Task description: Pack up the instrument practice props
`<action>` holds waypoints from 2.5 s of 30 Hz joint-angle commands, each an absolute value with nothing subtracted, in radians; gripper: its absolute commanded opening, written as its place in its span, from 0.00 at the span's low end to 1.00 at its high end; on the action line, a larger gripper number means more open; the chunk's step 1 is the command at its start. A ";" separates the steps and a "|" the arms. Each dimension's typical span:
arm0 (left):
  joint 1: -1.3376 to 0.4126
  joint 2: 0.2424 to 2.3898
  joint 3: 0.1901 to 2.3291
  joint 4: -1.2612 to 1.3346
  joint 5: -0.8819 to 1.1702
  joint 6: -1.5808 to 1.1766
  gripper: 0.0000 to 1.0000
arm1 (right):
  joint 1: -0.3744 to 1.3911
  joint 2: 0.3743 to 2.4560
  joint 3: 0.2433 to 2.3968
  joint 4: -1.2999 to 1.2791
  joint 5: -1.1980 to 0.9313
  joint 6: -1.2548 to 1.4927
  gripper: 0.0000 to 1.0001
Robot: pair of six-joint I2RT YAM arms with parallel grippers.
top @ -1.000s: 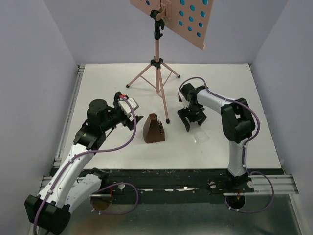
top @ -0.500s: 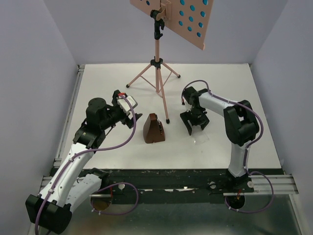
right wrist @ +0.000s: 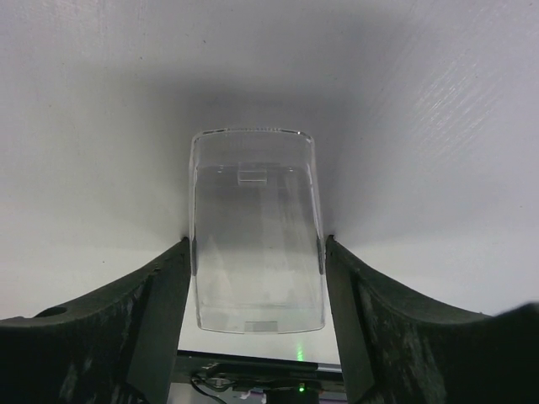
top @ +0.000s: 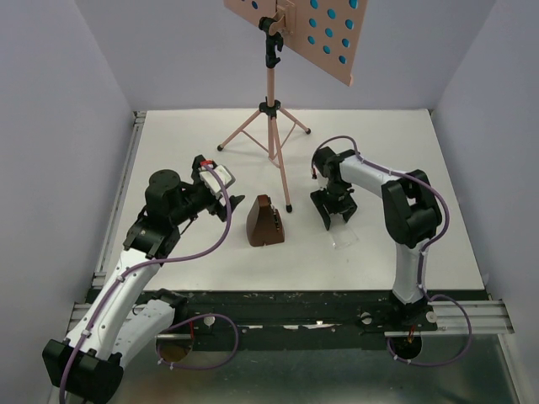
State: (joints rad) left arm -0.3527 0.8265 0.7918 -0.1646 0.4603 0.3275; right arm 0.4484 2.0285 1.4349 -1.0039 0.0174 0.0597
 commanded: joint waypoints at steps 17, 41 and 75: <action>-0.359 0.939 0.903 -0.183 0.595 0.314 0.99 | 0.417 1.745 1.500 -0.968 -0.320 -0.182 0.00; -0.601 1.143 0.970 0.121 0.503 0.259 0.99 | 0.577 1.391 1.422 -0.140 -0.465 0.130 0.00; -0.555 1.040 0.956 -0.407 0.592 0.551 0.99 | 0.543 1.285 1.302 -0.449 -0.802 -0.469 0.05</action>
State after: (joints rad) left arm -0.5739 1.0199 0.9379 -0.3141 0.5301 0.4923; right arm 0.5491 1.2800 1.3037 -0.3214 -0.6903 -0.2123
